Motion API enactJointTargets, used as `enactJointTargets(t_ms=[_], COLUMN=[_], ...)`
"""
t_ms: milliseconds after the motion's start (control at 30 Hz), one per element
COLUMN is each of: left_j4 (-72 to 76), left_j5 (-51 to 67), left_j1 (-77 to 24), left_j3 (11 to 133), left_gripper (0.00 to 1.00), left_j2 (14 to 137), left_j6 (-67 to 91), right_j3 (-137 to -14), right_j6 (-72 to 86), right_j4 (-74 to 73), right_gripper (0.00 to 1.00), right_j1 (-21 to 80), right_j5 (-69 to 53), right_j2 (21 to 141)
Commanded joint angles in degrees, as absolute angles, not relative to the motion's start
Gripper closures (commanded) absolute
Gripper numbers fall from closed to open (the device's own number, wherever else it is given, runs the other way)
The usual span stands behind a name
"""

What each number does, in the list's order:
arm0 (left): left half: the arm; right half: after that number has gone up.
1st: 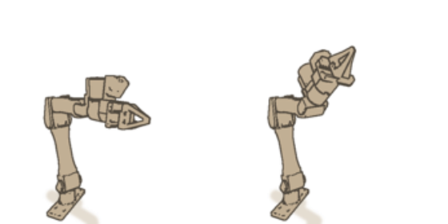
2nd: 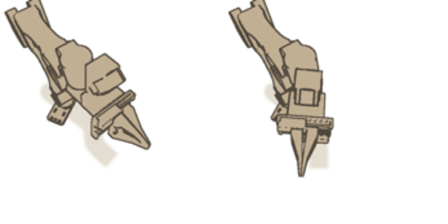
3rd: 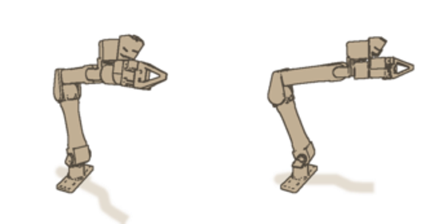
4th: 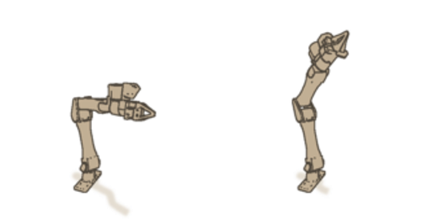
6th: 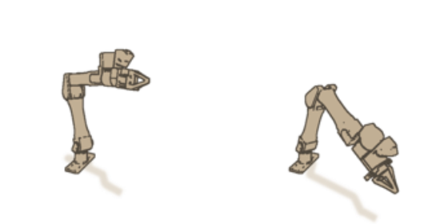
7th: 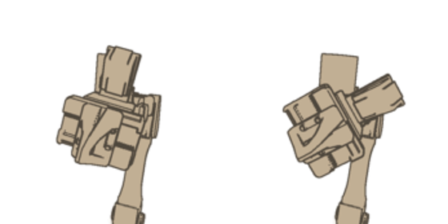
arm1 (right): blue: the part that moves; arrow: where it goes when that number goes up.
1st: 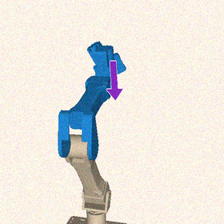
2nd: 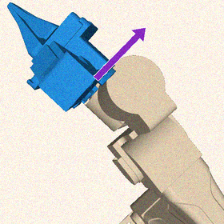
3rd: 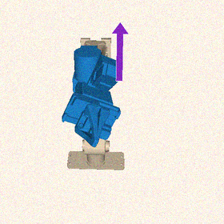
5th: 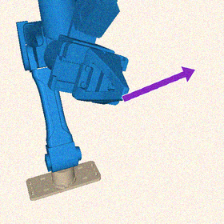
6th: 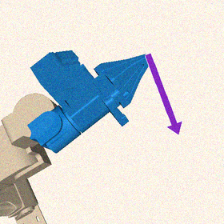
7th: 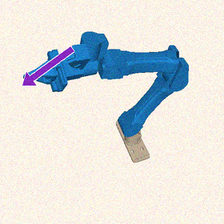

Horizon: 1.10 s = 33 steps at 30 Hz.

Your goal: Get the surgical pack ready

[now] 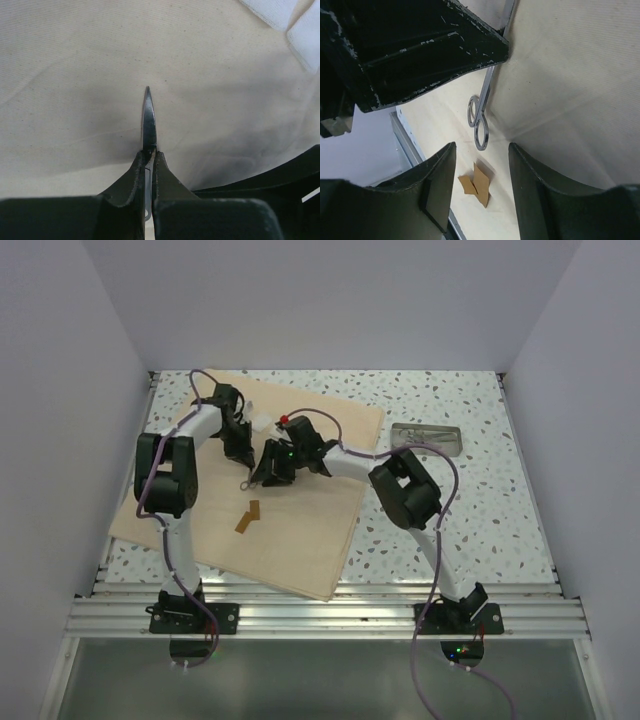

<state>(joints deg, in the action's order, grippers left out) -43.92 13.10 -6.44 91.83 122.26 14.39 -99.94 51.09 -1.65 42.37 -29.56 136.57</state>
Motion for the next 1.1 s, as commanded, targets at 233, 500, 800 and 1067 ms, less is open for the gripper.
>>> enactJointTargets(t_ms=[233,500,800,1067], left_j4=[-42.5,-42.8,-40.5,-35.0], left_j5=[16.4,18.1,7.5,-3.6], left_j1=[-6.1,-5.3,-4.7,-4.7], left_j3=[89.3,90.3,93.1,88.0], left_gripper=[1.00,0.88,0.47,0.23], left_j2=[124.4,121.4,108.2,95.5], left_j6=[14.9,16.6,22.7,25.8], right_j3=[-109.4,-113.3,-108.8,-92.3], right_j6=[56.2,60.4,61.9,71.5], right_j4=[0.2,0.3,1.9,8.3], right_gripper=[0.55,0.95,1.00,1.00], right_j1=[44.5,44.5,41.6,32.6], right_j5=[-27.9,-28.7,-30.2,-28.4], right_j2=[143.0,146.3,137.1,121.3])
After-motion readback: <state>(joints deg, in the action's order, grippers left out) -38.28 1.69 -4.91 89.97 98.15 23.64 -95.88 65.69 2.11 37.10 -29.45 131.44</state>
